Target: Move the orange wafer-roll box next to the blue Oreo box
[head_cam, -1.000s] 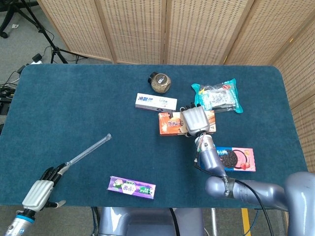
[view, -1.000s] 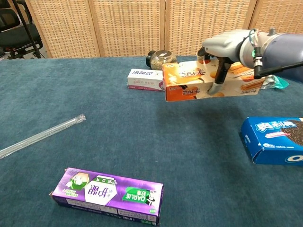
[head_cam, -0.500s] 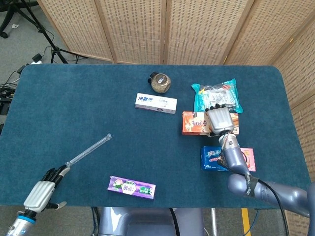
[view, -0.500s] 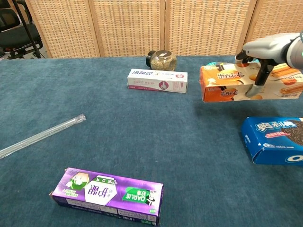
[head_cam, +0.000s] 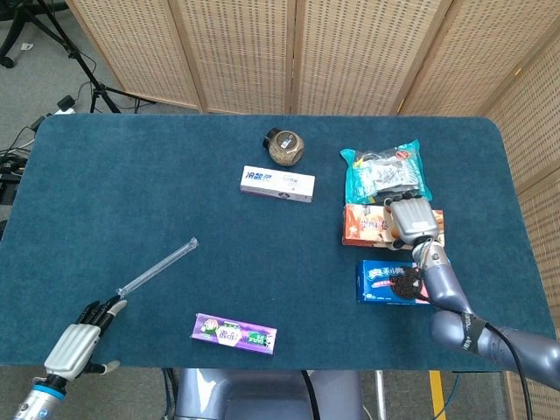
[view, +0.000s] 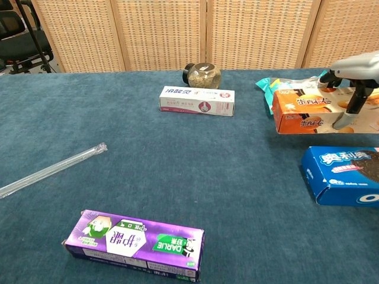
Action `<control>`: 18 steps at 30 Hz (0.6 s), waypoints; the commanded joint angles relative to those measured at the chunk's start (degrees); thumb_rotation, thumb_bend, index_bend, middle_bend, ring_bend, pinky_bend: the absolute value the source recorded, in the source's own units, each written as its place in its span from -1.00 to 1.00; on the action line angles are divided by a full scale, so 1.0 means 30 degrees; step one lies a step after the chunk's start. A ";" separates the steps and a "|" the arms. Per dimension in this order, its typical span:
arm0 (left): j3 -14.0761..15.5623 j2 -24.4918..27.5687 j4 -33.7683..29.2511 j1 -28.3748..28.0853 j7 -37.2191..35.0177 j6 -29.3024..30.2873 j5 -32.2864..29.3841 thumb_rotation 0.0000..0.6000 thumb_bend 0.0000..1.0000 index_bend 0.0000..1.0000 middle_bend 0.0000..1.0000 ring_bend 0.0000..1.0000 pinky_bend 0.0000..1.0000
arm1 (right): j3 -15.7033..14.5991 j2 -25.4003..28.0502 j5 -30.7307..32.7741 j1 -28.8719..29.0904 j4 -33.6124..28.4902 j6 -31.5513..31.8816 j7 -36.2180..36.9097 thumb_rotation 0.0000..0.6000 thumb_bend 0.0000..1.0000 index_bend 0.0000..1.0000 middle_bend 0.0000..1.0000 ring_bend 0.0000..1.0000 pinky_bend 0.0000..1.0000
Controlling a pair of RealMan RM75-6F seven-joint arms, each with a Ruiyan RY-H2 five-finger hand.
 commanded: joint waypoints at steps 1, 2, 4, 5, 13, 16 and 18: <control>0.0030 -0.0044 0.0003 -0.0007 0.0094 -0.0071 -0.0004 1.00 -0.73 -1.00 -1.00 -0.79 -0.99 | -0.0146 0.0605 -0.0622 -0.0325 -0.0037 -0.0696 0.0879 1.00 -0.61 -0.11 -0.43 -0.61 -0.46; 0.0040 -0.0055 0.0002 -0.0005 0.0118 -0.0085 -0.0005 1.00 -0.73 -1.00 -1.00 -0.79 -0.99 | -0.0183 0.0683 -0.0791 -0.0383 -0.0030 -0.0809 0.1055 1.00 -0.62 -0.11 -0.43 -0.61 -0.46; 0.0072 -0.0074 -0.0019 0.0006 0.0179 -0.0094 0.0016 1.00 -0.73 -1.00 -1.00 -0.79 -0.99 | -0.0375 0.0891 -0.1296 -0.0544 0.0051 -0.1180 0.1486 1.00 -0.61 -0.11 -0.44 -0.62 -0.46; 0.0073 -0.0079 -0.0021 0.0013 0.0197 -0.0087 0.0015 1.00 -0.73 -1.00 -1.00 -0.79 -0.99 | -0.0471 0.0963 -0.1515 -0.0601 0.0124 -0.1346 0.1654 1.00 -0.61 -0.11 -0.44 -0.62 -0.46; 0.0127 -0.0199 -0.0094 0.0071 0.0620 -0.0116 0.0019 1.00 -0.73 -1.00 -1.00 -0.79 -0.99 | -0.0911 0.1161 -0.3021 -0.1337 0.1046 -0.2202 0.3603 1.00 -0.63 -0.11 -0.47 -0.66 -0.46; 0.0178 -0.0252 -0.0124 0.0070 0.0756 -0.0168 0.0060 1.00 -0.73 -1.00 -1.00 -0.79 -0.99 | -0.1029 0.1115 -0.3494 -0.1525 0.1374 -0.2362 0.4099 1.00 -0.65 -0.11 -0.63 -0.84 -0.46; 0.0201 -0.0272 -0.0153 0.0085 0.0832 -0.0184 0.0059 1.00 -0.73 -1.00 -1.00 -0.79 -0.99 | -0.1091 0.1110 -0.3620 -0.1591 0.1524 -0.2555 0.4357 1.00 -0.68 -0.20 -0.78 -0.96 -0.46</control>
